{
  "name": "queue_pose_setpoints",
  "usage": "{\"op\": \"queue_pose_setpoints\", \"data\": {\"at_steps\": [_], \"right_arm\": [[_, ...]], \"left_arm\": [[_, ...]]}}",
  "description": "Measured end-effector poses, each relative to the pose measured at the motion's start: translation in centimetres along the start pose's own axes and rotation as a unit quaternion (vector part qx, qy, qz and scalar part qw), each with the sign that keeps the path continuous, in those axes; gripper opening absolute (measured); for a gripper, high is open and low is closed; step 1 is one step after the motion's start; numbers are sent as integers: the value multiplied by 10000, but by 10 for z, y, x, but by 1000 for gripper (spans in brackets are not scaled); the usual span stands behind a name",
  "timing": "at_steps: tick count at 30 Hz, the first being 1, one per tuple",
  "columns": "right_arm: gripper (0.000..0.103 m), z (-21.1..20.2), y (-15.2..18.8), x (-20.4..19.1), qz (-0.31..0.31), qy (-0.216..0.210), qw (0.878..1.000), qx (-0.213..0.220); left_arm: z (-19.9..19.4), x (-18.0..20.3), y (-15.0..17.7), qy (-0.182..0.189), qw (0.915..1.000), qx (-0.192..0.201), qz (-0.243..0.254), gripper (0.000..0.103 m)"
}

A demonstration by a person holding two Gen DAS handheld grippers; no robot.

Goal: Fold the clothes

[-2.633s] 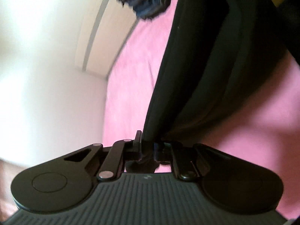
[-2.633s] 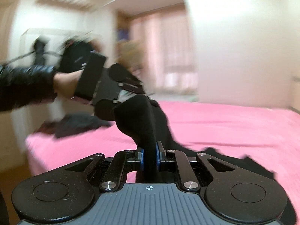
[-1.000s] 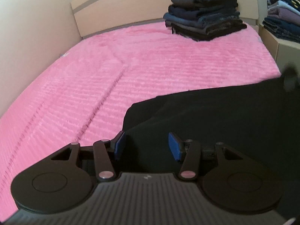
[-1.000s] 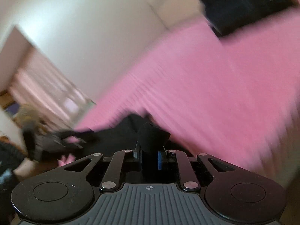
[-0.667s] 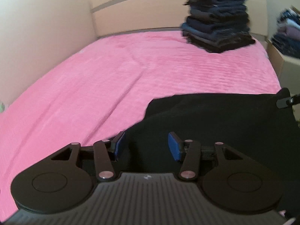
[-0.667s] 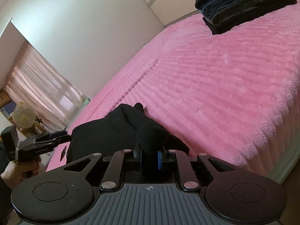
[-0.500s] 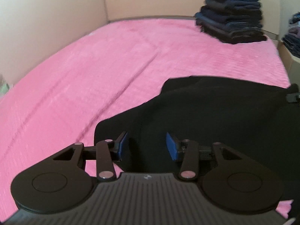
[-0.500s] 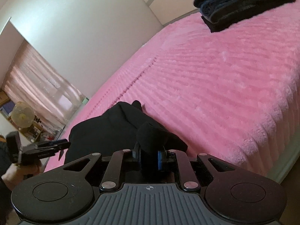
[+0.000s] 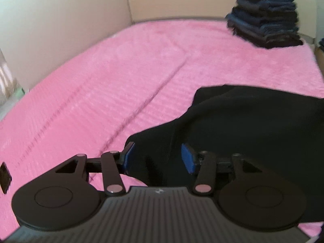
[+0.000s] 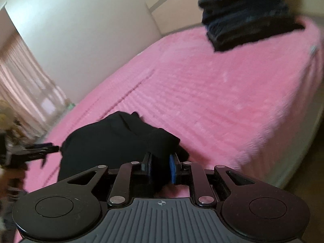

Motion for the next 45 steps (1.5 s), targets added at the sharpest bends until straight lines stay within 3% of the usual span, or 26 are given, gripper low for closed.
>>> {"op": "queue_pose_setpoints", "data": {"at_steps": [3, 6, 10, 12, 13, 16, 19, 21, 23, 26, 30, 35, 40, 45], "right_arm": [[15, -20, 4, -24, -324, -24, 9991, 267], [15, -26, 18, -73, -909, -614, 9937, 229], [15, -14, 56, -135, -1811, -1501, 9713, -356], [16, 5, 82, -144, -2293, -1505, 9568, -965], [16, 11, 88, -142, -2323, -1449, 9553, -1116], [16, 6, 78, -128, -1707, -1611, 9657, -1111], [21, -5, 58, -97, -1139, -1397, 9804, -798], [57, -10, 51, -71, -673, -1147, 9888, -680], [57, -14, 52, -62, -554, -1147, 9894, -695], [57, -15, 67, -74, -709, -1507, 9809, -1004], [57, -2, 109, -114, -1392, -2284, 9504, -1585], [57, 24, 117, -137, -1635, -2550, 9440, -1311], [57, 29, 137, -137, -1283, -2652, 9409, -1673], [57, 24, 132, -132, -1210, -2703, 9382, -1793]], "left_arm": [[-13, 23, 0, 301, 9991, 137, 260, 45], [-4, 47, 6, 527, 9969, 16, 580, 45], [29, 60, 25, 572, 9962, -268, 594, 48], [31, 58, 27, 600, 9967, -194, 511, 50], [31, 57, 28, 618, 9969, -174, 456, 50], [14, 54, 27, 546, 9978, -112, 347, 47], [-17, 62, 30, 552, 9978, 109, 360, 47], [-41, 80, 38, 629, 9966, 285, 458, 48], [-64, 103, 49, 733, 9946, 445, 590, 48], [-85, 140, 66, 970, 9894, 559, 923, 58], [-72, 159, 64, 1041, 9885, 408, 1018, 57], [-45, 163, 52, 1303, 9867, 72, 970, 61], [-35, 164, 63, 1267, 9853, -89, 1139, 64], [-31, 163, 64, 1207, 9879, -37, 970, 65]]}}
Point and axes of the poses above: each gripper's, at about its wrist camera, not at the fingertips, and z roughly the way its jaws point, x to its right, y to its underside, the point moved 10 cm from there along z, roughly the way its jaws point, and after that the axes turned 5 degrees about -x, right-handed, at the moved point
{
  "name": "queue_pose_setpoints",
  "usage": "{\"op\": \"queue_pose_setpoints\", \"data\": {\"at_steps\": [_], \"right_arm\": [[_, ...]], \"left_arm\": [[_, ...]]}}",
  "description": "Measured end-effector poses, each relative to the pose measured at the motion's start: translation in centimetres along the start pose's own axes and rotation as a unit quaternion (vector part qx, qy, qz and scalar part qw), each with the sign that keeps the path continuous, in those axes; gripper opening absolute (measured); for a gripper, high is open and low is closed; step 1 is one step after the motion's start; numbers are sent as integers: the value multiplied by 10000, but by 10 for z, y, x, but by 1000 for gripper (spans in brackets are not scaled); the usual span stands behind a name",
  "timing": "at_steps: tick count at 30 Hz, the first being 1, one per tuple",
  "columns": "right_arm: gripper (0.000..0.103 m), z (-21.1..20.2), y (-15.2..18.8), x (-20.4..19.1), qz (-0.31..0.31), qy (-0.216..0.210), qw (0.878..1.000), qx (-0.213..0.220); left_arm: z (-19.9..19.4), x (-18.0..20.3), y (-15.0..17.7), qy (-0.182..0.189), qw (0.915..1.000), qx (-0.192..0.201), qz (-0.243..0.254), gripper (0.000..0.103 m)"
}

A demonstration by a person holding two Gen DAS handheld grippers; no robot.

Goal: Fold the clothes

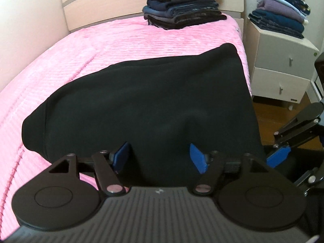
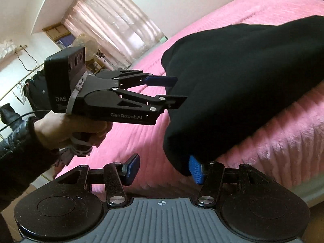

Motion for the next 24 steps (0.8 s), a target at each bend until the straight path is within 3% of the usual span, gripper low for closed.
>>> {"op": "queue_pose_setpoints", "data": {"at_steps": [3, 4, 6, 9, 12, 15, 16, 17, 20, 24], "right_arm": [[57, -20, -2, 1, 62, 33, 9999, 133], [57, -34, -6, 7, 173, 124, 9991, 371], [57, -64, -15, 36, 594, 332, 9930, 961], [57, -106, -37, 80, 1333, 645, 9727, 1786], [57, -126, -62, 117, 1856, 831, 9518, 2296], [57, -125, -77, 152, 2413, 1281, 9335, 2323], [51, -124, -85, 157, 2427, 1307, 9331, 2309], [13, -124, -95, 155, 2302, 1253, 9370, 2310], [14, -124, -124, 142, 1731, 988, 9504, 2390], [14, -98, -103, 173, 1603, 1832, 9529, 1807]], "left_arm": [[-10, 3, -4, -113, 9999, 19, 52, 62], [-16, 6, -6, -155, 9998, 49, 97, 56], [-29, 13, -14, -162, 9995, 226, 154, 56], [-33, 27, -25, 65, 9992, 365, 166, 57], [-12, 41, -19, 77, 9986, 76, 515, 57], [-2, 42, -15, 128, 9994, 84, 307, 57], [-2, 40, -15, 148, 9995, 85, 248, 57], [-2, 40, -15, 155, 9996, 81, 212, 57], [-5, 39, -15, 59, 9997, 107, 204, 57], [-5, 41, -14, 19, 9997, 109, 221, 57]]}}
Point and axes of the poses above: each gripper's, at about its wrist camera, not at the fingertips, and z roughly the way its jaws point, x to its right, y to its underside, the point moved 10 cm from there along z, roughly the way its jaws point, and after that the axes turned 5 degrees about -x, right-handed, at the moved point
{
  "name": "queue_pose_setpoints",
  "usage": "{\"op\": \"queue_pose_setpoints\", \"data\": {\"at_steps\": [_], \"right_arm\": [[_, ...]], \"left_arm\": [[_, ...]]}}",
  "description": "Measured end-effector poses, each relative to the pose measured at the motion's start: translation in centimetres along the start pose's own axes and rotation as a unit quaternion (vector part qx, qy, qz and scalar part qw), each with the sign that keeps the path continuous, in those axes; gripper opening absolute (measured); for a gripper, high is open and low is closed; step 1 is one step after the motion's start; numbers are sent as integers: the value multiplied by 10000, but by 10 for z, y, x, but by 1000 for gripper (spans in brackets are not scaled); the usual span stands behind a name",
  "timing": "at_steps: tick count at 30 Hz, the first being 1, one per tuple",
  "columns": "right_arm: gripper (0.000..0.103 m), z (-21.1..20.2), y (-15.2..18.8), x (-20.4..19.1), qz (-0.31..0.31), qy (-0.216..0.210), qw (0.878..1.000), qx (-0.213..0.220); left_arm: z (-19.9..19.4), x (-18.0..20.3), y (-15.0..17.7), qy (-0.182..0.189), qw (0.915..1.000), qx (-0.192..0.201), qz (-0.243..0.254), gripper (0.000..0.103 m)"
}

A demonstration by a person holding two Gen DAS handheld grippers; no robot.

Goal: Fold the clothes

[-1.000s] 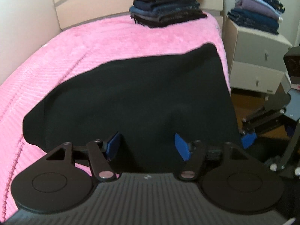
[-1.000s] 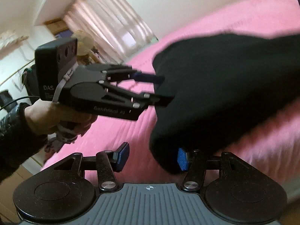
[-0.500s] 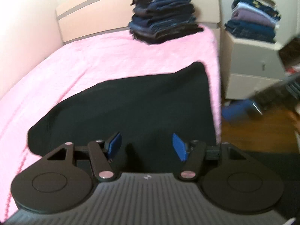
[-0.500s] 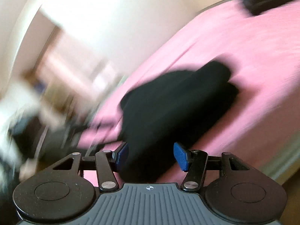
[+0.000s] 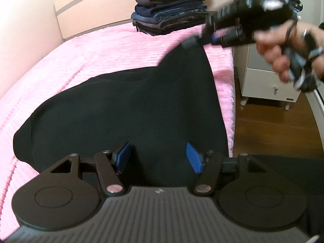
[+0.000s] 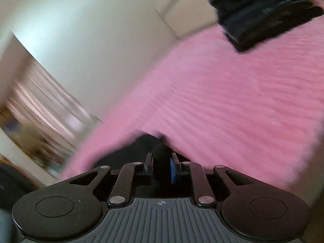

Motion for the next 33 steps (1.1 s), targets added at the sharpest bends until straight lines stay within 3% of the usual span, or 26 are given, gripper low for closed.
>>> {"op": "queue_pose_setpoints", "data": {"at_steps": [4, 5, 6, 7, 10, 13, 15, 18, 22, 25, 27, 28, 31, 33], "right_arm": [[17, -4, 19, 23, 132, 84, 9999, 53], [36, -6, 18, 24, 172, 186, 9996, 102], [69, -11, 15, 22, 161, 322, 9991, 218], [72, -18, 9, 19, 106, 486, 9980, 390], [72, -40, -7, 3, -139, 833, 9924, 897], [72, -53, -2, -40, -757, 281, 9916, 1007], [72, -47, 11, -73, -1291, -99, 9885, 777], [72, -20, 35, -105, -1973, -330, 9794, 287], [72, 37, 62, -98, -2175, 18, 9729, -786], [72, 43, 64, -96, -2408, 91, 9665, -885], [72, 44, 64, -93, -2422, 64, 9659, -912], [72, 43, 65, -91, -2453, 62, 9652, -900], [72, 42, 66, -87, -2584, 87, 9623, -844], [72, 41, 65, -84, -2524, 72, 9642, -814]], "left_arm": [[0, -1, -3, 26, 10000, -33, -10, 57], [0, 0, -3, 18, 10000, -39, 14, 57], [0, -1, -3, 29, 10000, -43, 4, 57], [0, -2, -4, 43, 10000, -46, -9, 57], [-8, -9, -2, 208, 9997, 28, -131, 56], [-27, -27, 0, 416, 9972, 277, -550, 56], [-41, -53, -1, 400, 9926, 528, -1018, 56], [-39, -97, -2, -46, 9902, 497, -1302, 55], [-17, -144, -9, -358, 9890, 363, -1390, 53], [3, -172, -21, -401, 9881, 483, -1406, 48], [17, -188, -33, -227, 9869, 526, -1506, 47], [26, -192, -38, -144, 9873, 453, -1519, 47], [66, -198, -32, 99, 9891, -343, -1428, 47], [86, -200, -28, 179, 9892, -573, -1337, 48]]}}
Point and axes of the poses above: each gripper's, at about its wrist camera, not at the fingertips, and z roughly the way its jaws point, x to its right, y to its underside, the point moved 10 cm from there along z, roughly the way its jaws point, and after that the axes turned 5 degrees about -x, right-handed, at the moved point
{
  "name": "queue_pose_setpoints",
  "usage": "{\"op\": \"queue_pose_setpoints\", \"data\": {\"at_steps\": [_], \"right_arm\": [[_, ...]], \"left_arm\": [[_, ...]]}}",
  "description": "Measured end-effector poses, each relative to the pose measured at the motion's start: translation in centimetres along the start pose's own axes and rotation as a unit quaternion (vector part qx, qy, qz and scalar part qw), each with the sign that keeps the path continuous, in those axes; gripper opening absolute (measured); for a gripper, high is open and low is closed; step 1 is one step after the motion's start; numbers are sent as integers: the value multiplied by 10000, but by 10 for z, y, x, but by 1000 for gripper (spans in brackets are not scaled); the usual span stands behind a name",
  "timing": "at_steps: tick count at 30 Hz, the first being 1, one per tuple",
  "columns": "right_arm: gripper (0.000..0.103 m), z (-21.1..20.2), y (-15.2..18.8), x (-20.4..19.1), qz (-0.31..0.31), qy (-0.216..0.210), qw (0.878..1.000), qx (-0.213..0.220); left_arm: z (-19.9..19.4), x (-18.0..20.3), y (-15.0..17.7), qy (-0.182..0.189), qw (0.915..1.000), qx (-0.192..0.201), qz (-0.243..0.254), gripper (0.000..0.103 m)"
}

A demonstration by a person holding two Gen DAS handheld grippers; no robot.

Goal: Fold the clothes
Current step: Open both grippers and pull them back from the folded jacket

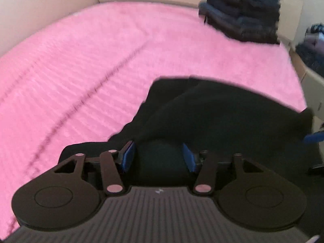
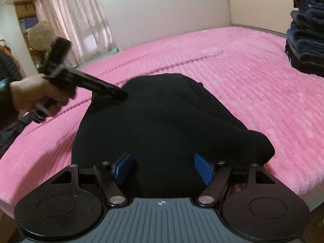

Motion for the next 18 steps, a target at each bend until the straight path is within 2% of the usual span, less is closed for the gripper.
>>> {"op": "queue_pose_setpoints", "data": {"at_steps": [3, 6, 8, 10, 11, 12, 13, 16, 17, 18], "right_arm": [[72, -8, 1, 1, 199, -75, 9998, -8], [72, -15, -10, 14, 553, -128, 9984, 61], [71, -21, -13, 33, 1140, -289, 9929, 205], [52, -25, -10, 54, 1687, -459, 9841, 307], [32, -26, -6, 65, 1934, -492, 9794, 325], [15, -29, -3, 75, 2181, -510, 9740, 327], [14, -33, -2, 79, 2288, -466, 9718, 330], [16, -54, -5, 77, 2106, -111, 9769, 342], [35, -62, -7, 70, 1859, 46, 9819, 355], [69, -70, -8, 62, 1684, 129, 9849, 390]], "left_arm": [[8, -1, -4, -118, 9998, -41, 146, 50], [14, -3, -9, -118, 9999, -43, 41, 51], [15, -5, -8, -96, 9999, -25, -42, 51], [15, -3, -11, -145, 9999, 18, -3, 51], [14, -2, -11, -188, 9998, 37, -9, 51], [12, -2, -11, -243, 9997, 50, -33, 51], [8, 0, -12, -313, 9995, 75, -39, 51], [-18, 5, -11, -508, 9983, 293, -37, 46], [-28, 7, -10, -534, 9979, 362, -42, 46], [-38, 9, -7, -557, 9975, 428, -33, 46]]}}
Point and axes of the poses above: each gripper's, at about its wrist camera, not at the fingertips, and z roughly the way its jaws point, x to its right, y to its underside, the point moved 10 cm from there along z, roughly the way its jaws point, and after that the axes turned 5 degrees about -x, right-handed, at the moved point
